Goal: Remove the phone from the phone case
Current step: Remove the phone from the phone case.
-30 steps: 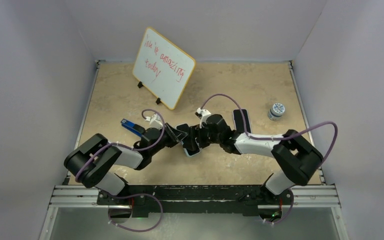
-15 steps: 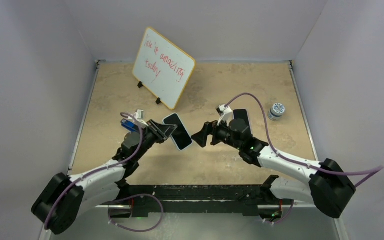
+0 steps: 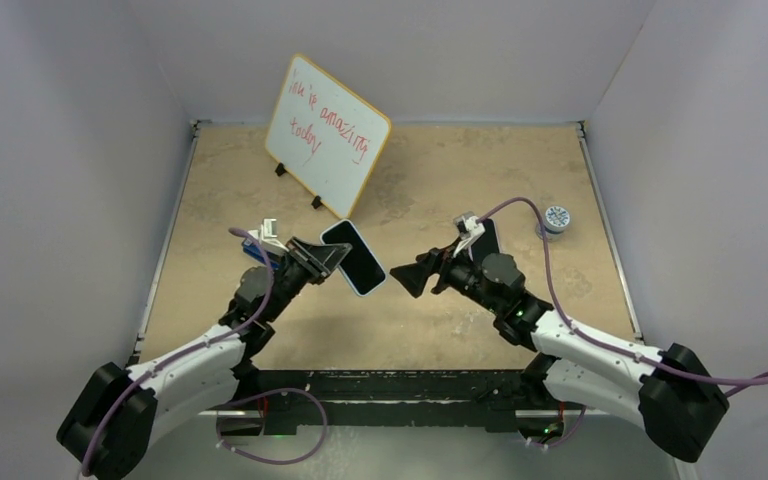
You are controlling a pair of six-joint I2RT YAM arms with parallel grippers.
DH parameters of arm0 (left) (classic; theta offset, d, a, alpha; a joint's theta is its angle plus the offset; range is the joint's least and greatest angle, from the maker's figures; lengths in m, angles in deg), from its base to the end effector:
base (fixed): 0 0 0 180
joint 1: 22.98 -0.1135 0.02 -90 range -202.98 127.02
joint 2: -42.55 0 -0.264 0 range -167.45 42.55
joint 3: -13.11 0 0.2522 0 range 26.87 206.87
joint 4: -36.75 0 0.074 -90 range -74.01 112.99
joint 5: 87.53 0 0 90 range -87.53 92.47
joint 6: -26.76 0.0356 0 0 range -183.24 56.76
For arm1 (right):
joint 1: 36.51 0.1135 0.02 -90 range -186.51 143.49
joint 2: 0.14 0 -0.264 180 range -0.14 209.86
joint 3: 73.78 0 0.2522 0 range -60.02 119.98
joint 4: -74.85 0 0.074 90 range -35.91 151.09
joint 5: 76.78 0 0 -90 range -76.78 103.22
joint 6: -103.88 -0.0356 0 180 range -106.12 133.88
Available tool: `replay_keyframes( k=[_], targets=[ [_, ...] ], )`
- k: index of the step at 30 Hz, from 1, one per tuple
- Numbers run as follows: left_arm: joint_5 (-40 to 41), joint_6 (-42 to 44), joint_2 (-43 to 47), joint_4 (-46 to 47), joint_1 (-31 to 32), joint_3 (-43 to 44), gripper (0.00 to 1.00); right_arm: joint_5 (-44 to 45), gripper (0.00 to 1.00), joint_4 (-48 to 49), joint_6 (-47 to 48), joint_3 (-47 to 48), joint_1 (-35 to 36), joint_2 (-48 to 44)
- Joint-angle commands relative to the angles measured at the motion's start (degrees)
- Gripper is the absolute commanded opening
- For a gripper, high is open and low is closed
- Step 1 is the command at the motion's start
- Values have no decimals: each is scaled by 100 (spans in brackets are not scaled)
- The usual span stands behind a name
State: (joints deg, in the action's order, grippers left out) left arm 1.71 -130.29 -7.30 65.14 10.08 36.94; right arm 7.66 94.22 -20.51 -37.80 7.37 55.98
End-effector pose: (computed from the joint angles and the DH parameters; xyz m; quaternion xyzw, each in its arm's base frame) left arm 0.1556 -0.1018 0.2092 -0.1978 0.6635 -0.5561 0.4598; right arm 0.1555 0.1543 0.2444 -0.0928 0.7057 0.4695 0.5223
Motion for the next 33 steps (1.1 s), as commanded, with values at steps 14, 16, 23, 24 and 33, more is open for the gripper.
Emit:
replay_keyframes(
  k=[14, 16, 23, 24, 33],
  targets=[
    [286, -825, -1128, 1938, -8, 658, 0, -1000, 94, 3062, -892, -56, 27, 1172],
    [403, -833, -1083, 1942, -6, 656, 0, -891, 94, 3123, -851, -64, 24, 1274],
    [816, -717, -887, 1685, -9, 638, 0, -929, 92, 4139, -958, -362, 25, 1695],
    [814, -719, -887, 1713, -8, 645, 0, -1028, 91, 4197, -968, -322, 31, 1763],
    [997, -1230, -903, 2418, 8, 248, 0, -1691, 78, 5211, -1327, 90, 55, 2737]
  ],
)
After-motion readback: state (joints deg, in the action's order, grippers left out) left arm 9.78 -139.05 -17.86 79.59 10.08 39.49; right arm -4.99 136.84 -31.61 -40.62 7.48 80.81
